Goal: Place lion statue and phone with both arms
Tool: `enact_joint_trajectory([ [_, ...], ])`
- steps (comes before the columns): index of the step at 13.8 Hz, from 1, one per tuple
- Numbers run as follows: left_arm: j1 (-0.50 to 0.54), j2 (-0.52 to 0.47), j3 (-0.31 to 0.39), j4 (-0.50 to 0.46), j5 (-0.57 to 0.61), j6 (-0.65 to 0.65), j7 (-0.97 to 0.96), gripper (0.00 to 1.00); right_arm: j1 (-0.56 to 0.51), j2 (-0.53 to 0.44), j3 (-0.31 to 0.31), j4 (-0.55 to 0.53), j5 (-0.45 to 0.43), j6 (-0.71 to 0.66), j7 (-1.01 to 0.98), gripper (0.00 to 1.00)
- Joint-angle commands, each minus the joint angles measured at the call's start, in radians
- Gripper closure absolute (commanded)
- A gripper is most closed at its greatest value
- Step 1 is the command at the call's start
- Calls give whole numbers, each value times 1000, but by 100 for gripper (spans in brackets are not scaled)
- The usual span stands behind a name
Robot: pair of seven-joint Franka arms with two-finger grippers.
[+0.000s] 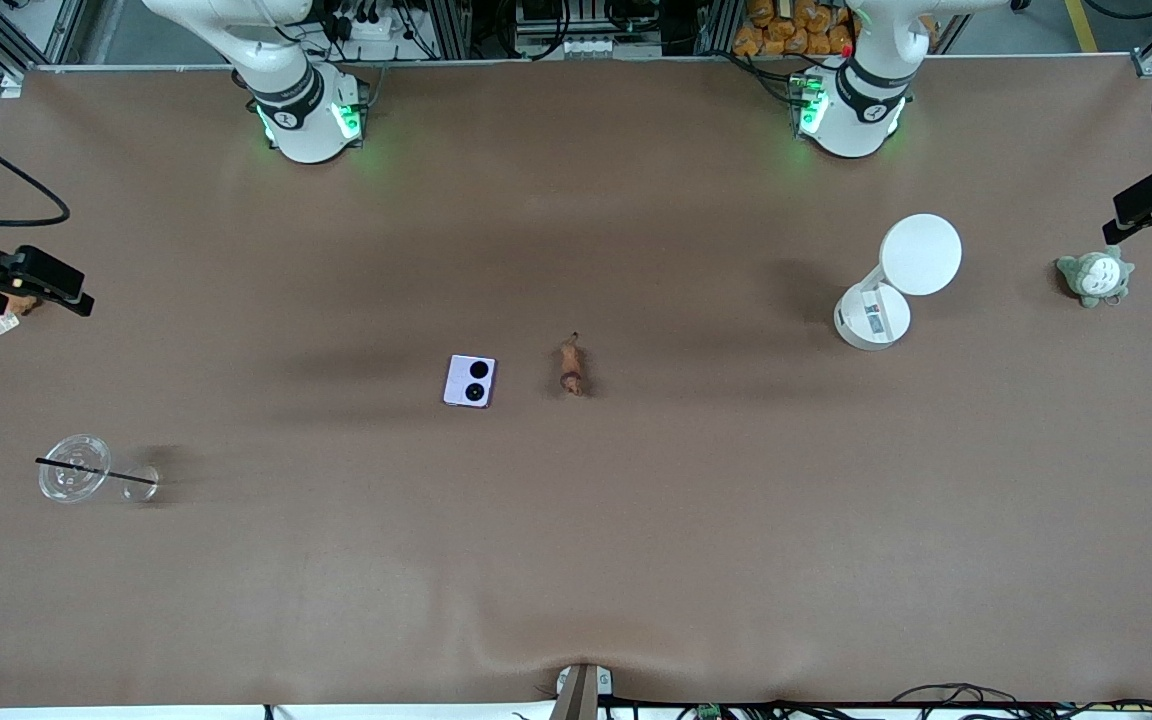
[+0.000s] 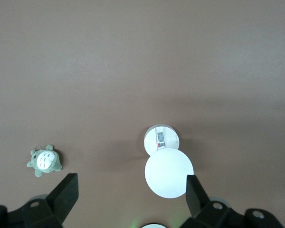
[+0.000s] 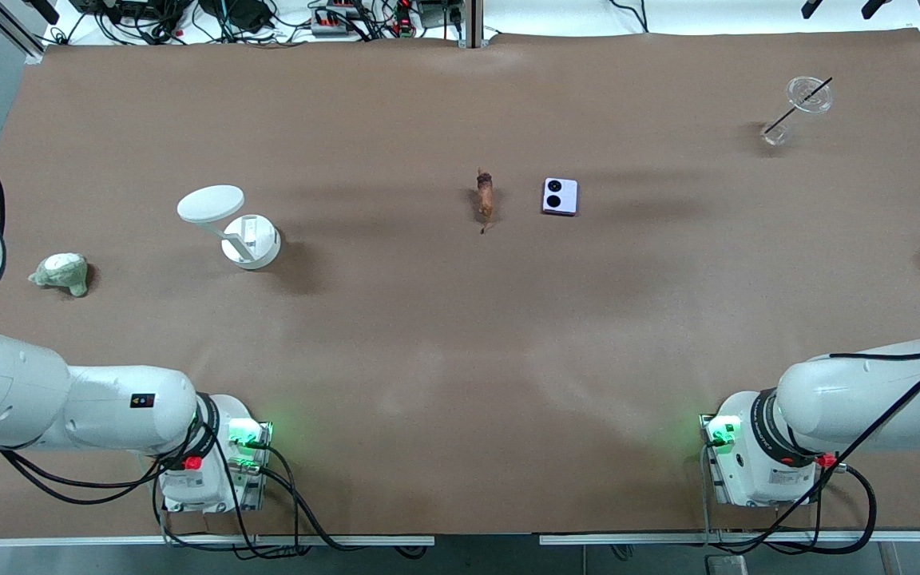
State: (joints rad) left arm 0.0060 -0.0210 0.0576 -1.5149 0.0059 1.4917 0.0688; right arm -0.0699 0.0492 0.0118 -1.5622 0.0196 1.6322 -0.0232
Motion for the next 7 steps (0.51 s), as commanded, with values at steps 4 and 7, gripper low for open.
enact_joint_trajectory([
  [4,9,13,-12,16,2,-8,17,0,-10,9,2,14,6,0,5,0],
  [7,0,26,-24,-8,-1,-28,19,0,-11,9,2,14,8,0,5,0],
])
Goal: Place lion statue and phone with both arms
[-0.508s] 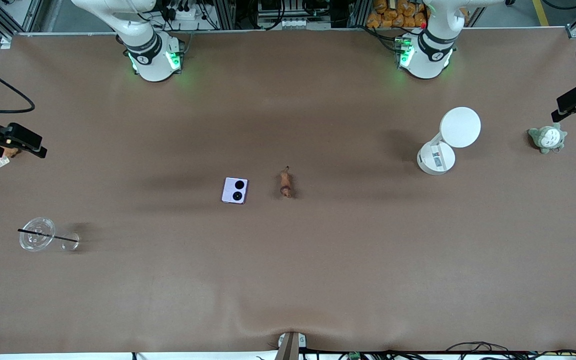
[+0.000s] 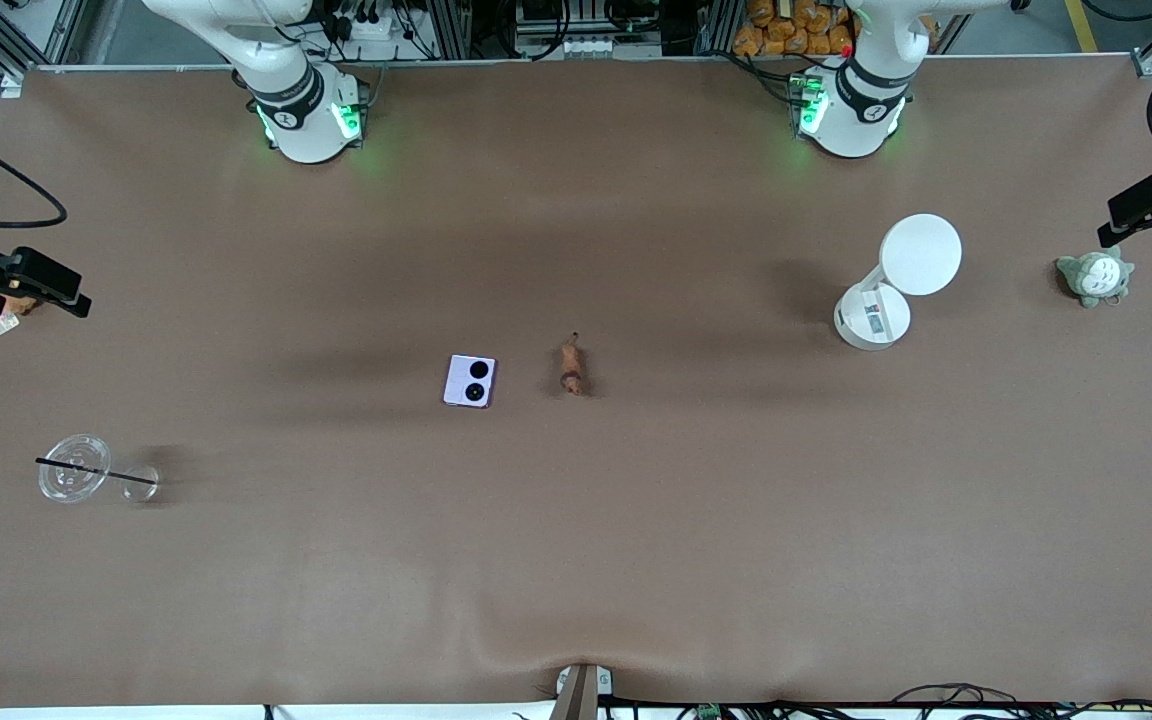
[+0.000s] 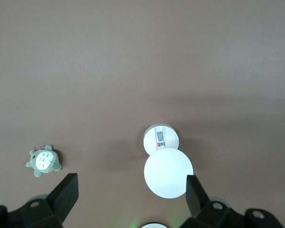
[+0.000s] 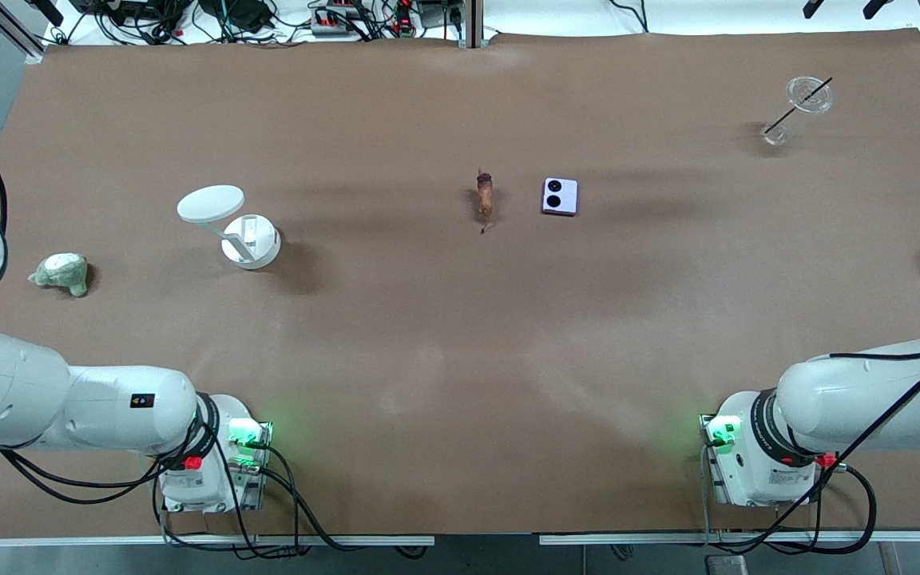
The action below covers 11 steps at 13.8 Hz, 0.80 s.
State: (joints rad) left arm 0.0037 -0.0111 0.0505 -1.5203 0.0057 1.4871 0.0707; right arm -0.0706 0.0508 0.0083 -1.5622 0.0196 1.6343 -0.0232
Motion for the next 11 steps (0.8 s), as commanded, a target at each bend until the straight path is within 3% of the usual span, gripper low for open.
enact_joint_trajectory([
  [1,1,29,-36,-5,-1,-27,12,0,-9,8,6,14,8,-2,5,0],
  [5,-5,98,-96,8,-50,-10,-3,0,-2,12,6,13,8,-1,5,0],
  [11,-200,219,-143,5,-73,122,-263,0,3,21,6,16,3,-1,3,0],
])
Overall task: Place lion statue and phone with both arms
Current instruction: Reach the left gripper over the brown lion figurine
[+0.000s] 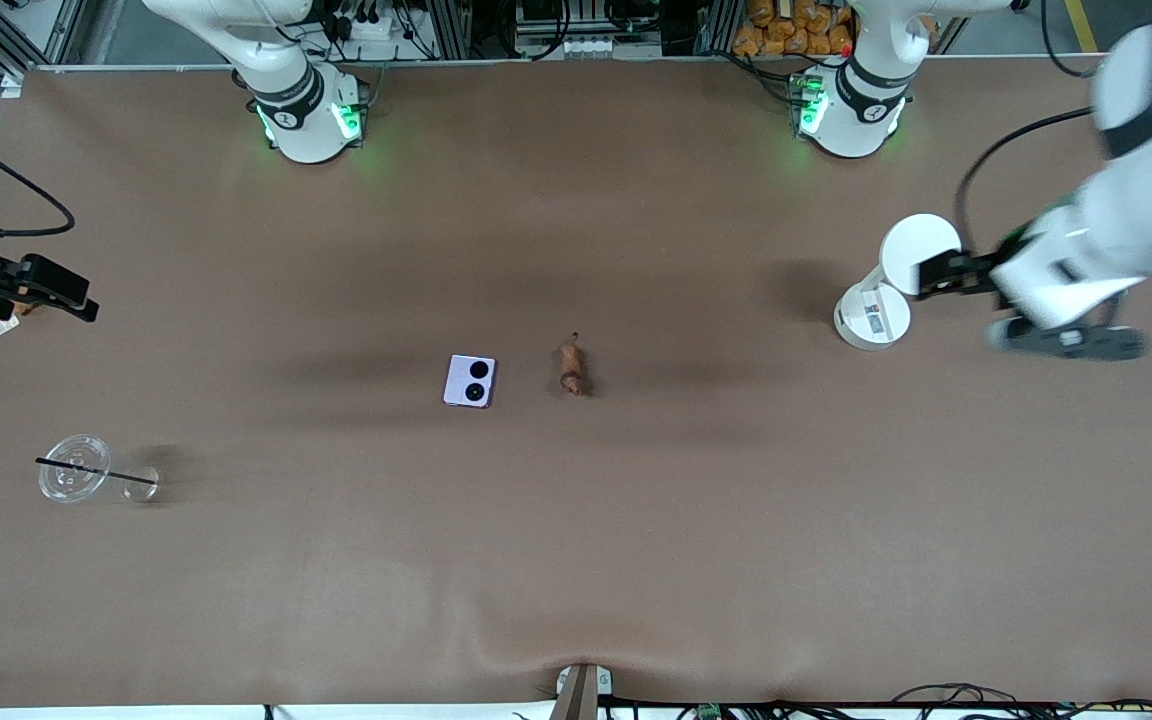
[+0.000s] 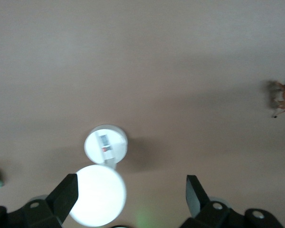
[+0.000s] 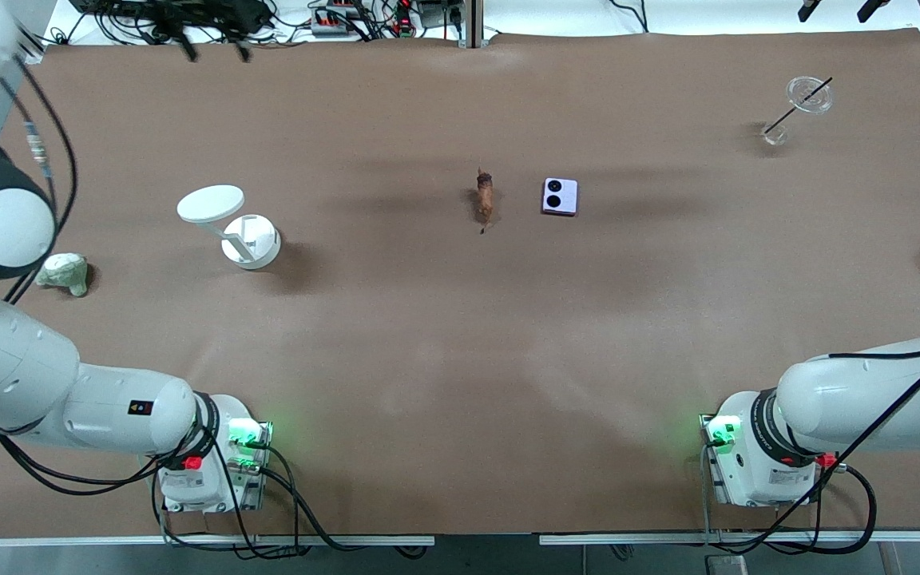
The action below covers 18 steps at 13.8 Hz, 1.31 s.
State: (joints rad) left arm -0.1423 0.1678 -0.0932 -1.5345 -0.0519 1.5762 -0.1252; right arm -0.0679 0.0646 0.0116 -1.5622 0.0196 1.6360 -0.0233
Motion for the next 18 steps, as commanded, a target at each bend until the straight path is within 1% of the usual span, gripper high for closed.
enact_joint_trajectory([
  [1,-94,57,1,19,-28,59,-147,0,0,7,2,16,5,-2,3,0],
  [3,-176,107,1,19,-34,137,-261,0,0,7,2,16,3,-4,5,0],
  [6,-310,192,3,20,-37,307,-414,0,0,7,2,16,5,-2,3,0],
  [7,-351,222,3,20,-32,344,-482,0,0,7,2,16,3,-4,5,0],
  [10,-433,324,3,54,-32,435,-559,0,0,7,2,16,3,-2,5,0],
  [12,-499,395,15,89,-22,453,-628,0,-1,7,2,16,5,-4,5,0],
  [14,-505,450,15,96,-14,529,-637,0,-1,7,2,16,5,-2,5,0],
  [16,-525,518,15,122,-14,623,-715,0,0,7,2,16,5,-2,5,0],
  [18,-537,579,15,154,-14,669,-745,0,0,7,2,16,5,-4,5,0],
])
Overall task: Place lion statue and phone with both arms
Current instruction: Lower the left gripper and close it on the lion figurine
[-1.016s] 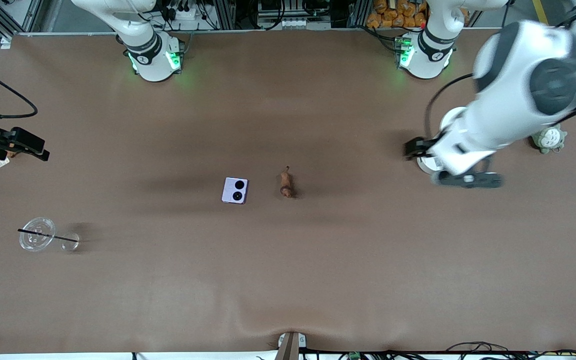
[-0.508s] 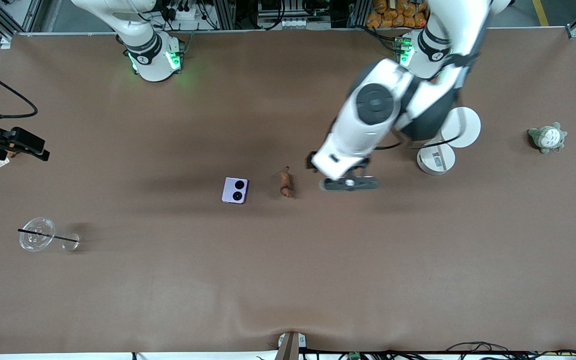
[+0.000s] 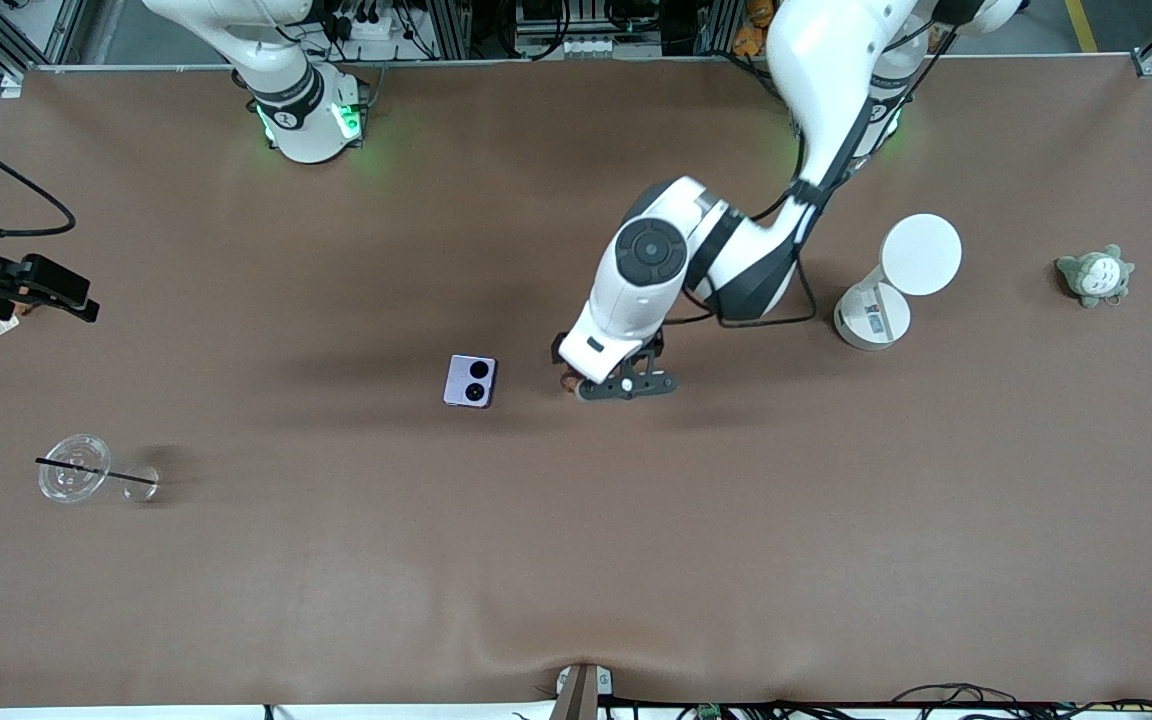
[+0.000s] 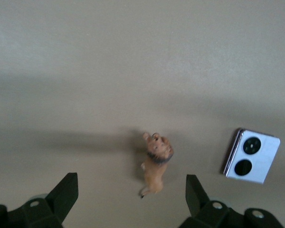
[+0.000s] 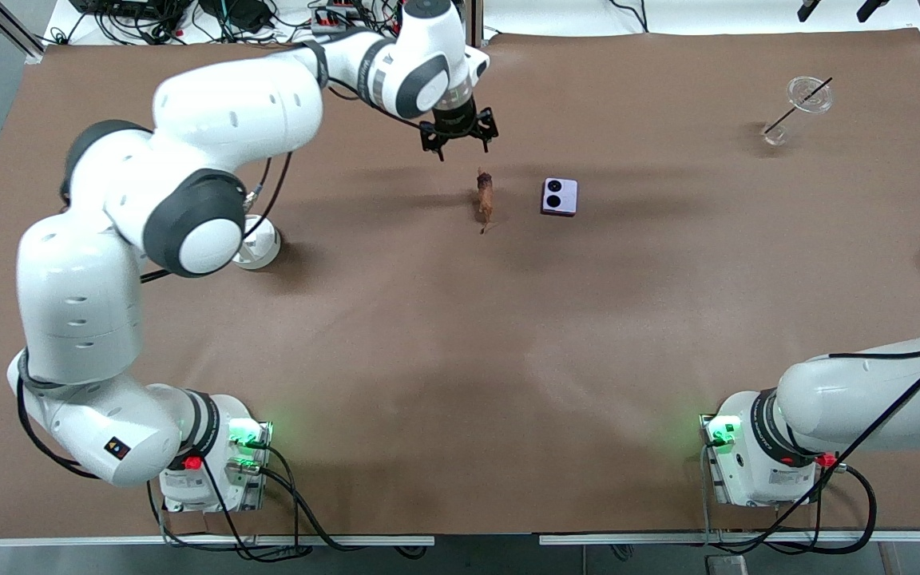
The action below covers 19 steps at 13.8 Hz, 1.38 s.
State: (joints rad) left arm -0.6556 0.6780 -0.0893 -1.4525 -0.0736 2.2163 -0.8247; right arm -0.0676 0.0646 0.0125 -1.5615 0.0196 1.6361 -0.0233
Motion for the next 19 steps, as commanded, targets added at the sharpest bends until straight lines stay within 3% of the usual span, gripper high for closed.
enact_joint_trajectory([
  [1,-39,81,11,72,8,60,-50,0,2,8,1,15,0,-2,5,0],
  [4,-93,112,20,69,20,95,-86,0,-12,6,1,18,6,-4,5,0],
  [9,-99,132,22,57,77,95,-93,3,-5,7,0,20,6,-4,3,0],
  [14,-120,172,22,50,109,97,-94,22,-5,6,0,20,5,-4,3,0],
  [15,-124,175,22,50,109,97,-94,34,-3,6,0,20,5,-4,5,0],
  [16,-124,173,22,49,112,97,-93,80,-5,7,0,20,5,-4,5,0],
  [17,-118,166,20,49,109,94,-93,100,-5,8,0,20,5,-4,3,0],
  [19,-96,144,20,47,112,74,-80,100,-6,6,0,20,6,-4,5,0],
])
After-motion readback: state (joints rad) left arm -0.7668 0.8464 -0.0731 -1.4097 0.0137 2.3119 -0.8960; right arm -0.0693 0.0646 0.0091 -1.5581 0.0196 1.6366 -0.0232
